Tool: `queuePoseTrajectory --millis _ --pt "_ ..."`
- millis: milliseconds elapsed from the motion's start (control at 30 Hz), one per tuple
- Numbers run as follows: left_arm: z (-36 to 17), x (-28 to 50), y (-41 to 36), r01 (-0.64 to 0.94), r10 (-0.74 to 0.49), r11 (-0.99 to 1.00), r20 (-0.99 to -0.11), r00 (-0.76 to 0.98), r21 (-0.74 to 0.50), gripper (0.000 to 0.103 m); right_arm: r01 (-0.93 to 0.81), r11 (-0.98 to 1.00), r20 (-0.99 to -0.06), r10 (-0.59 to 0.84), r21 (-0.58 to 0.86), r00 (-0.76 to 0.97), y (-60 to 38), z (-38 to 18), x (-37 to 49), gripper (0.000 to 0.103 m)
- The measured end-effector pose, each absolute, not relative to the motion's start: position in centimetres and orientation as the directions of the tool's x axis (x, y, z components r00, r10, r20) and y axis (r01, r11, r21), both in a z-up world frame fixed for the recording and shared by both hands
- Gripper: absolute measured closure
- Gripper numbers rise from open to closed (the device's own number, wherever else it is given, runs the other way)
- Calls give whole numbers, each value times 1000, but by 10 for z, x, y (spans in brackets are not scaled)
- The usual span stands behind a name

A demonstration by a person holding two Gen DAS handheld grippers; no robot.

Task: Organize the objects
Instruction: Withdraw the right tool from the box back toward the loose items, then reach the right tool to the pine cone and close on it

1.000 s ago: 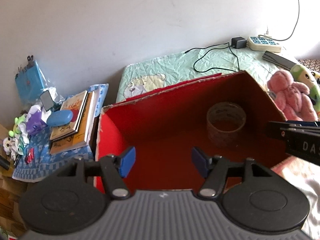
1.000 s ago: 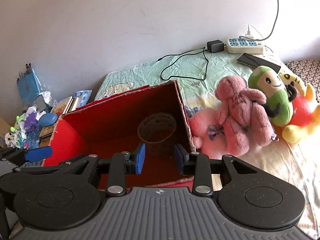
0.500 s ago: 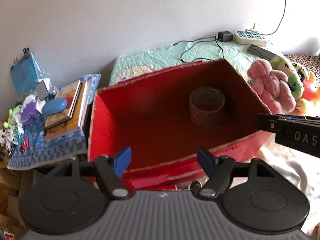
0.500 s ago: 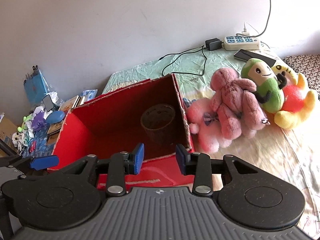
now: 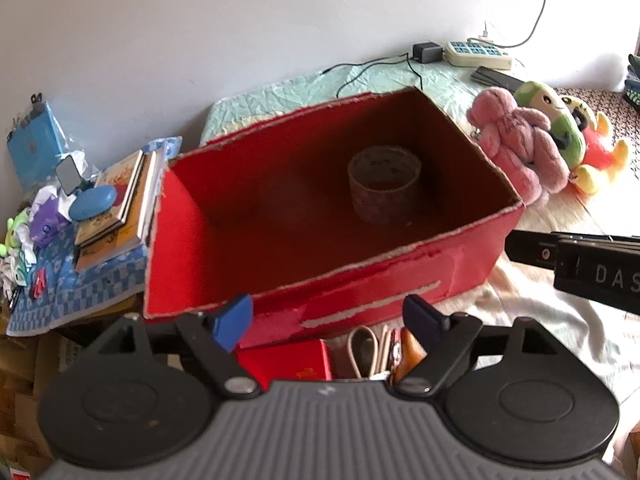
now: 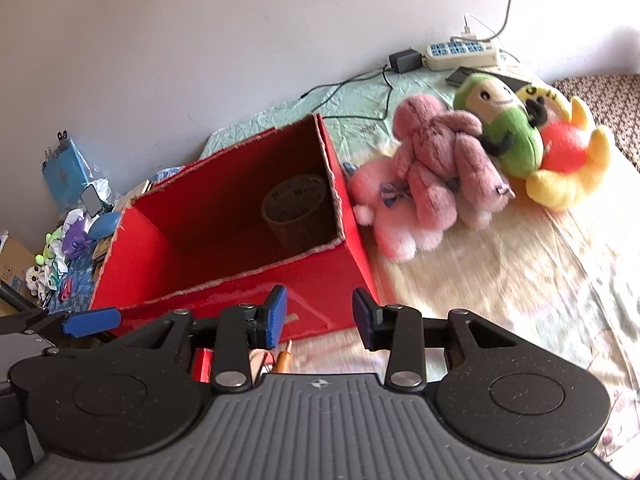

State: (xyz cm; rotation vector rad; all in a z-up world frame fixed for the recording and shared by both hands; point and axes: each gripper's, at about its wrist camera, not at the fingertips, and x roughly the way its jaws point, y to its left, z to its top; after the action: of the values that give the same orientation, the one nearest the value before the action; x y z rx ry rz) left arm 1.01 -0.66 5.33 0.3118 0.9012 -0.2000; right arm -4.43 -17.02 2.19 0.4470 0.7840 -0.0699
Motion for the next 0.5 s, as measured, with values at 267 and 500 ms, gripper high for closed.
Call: queuePoseTrajectory --millis 267,500 --pt "37 5 -10 318 -45 933 -824 564 167 17 226 895 -733 148 385 664 -175 7 -50 62" --pt "28 -2 -6 406 -168 912 -847 504 61 18 239 873 -777 217 426 591 -188 -11 -60 60"
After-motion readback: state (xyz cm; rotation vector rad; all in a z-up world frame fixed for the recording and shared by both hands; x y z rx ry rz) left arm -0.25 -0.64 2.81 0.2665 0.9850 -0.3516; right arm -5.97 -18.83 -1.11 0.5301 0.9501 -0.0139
